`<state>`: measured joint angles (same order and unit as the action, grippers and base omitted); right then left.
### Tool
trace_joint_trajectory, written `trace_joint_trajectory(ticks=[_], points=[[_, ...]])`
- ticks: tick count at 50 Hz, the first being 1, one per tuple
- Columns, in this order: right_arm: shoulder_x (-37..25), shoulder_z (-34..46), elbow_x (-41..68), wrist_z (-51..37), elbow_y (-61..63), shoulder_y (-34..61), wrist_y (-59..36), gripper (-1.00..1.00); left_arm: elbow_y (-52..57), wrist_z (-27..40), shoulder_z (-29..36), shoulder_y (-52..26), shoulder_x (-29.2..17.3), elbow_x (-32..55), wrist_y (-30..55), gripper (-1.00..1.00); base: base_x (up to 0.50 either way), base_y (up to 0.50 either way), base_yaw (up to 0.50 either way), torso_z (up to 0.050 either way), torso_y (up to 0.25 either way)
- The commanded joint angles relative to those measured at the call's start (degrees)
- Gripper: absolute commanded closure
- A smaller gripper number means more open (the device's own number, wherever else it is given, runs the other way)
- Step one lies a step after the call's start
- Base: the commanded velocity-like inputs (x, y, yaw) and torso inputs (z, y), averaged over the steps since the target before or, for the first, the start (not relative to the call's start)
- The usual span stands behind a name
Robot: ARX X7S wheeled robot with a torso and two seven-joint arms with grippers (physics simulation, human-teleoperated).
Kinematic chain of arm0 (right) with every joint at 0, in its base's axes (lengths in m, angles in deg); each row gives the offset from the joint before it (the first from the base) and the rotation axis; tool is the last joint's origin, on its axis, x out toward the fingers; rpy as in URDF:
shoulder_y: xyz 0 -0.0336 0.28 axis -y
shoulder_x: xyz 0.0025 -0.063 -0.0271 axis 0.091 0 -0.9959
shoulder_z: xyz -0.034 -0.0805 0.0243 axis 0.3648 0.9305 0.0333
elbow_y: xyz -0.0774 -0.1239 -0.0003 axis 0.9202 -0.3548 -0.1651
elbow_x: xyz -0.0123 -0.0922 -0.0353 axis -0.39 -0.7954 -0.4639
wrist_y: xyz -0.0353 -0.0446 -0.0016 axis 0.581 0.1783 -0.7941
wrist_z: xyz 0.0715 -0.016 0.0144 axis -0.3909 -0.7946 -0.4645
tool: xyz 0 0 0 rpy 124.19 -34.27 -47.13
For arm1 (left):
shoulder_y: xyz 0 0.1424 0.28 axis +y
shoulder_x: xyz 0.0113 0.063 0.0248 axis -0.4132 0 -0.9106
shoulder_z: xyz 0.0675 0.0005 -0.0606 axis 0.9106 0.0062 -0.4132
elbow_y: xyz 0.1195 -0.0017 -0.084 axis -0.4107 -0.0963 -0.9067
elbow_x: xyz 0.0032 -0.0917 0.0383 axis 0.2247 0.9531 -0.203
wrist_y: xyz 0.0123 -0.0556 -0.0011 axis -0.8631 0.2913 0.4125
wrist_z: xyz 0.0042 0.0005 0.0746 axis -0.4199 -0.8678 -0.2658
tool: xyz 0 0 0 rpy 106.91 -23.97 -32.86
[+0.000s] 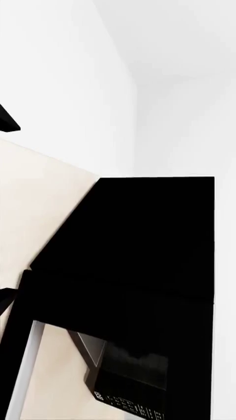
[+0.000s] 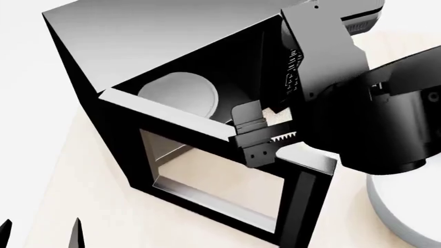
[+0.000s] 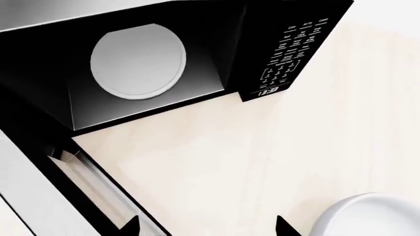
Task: Open the microwave.
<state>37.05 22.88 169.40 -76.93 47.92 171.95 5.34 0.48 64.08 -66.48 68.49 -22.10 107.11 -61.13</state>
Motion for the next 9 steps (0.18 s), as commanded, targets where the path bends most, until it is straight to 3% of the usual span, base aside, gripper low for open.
trace_joint_trajectory(ticks=[1,9], points=[[-0.94,4.46,5.48,-0.03,1.78,-2.48,0.3,-1.0,0.17,0.13,0.2,0.08,-0.14,-0.04,-0.01,-1.0,0.0,0.0,0.0,0.0,0.0],[-1.27,5.58,7.39,-0.03,2.76,-2.46,0.68,-1.0,0.2,0.23,0.15,0.15,-0.26,0.1,-0.1,-1.0,0.0,0.0,0.0,-0.001,-0.004]])
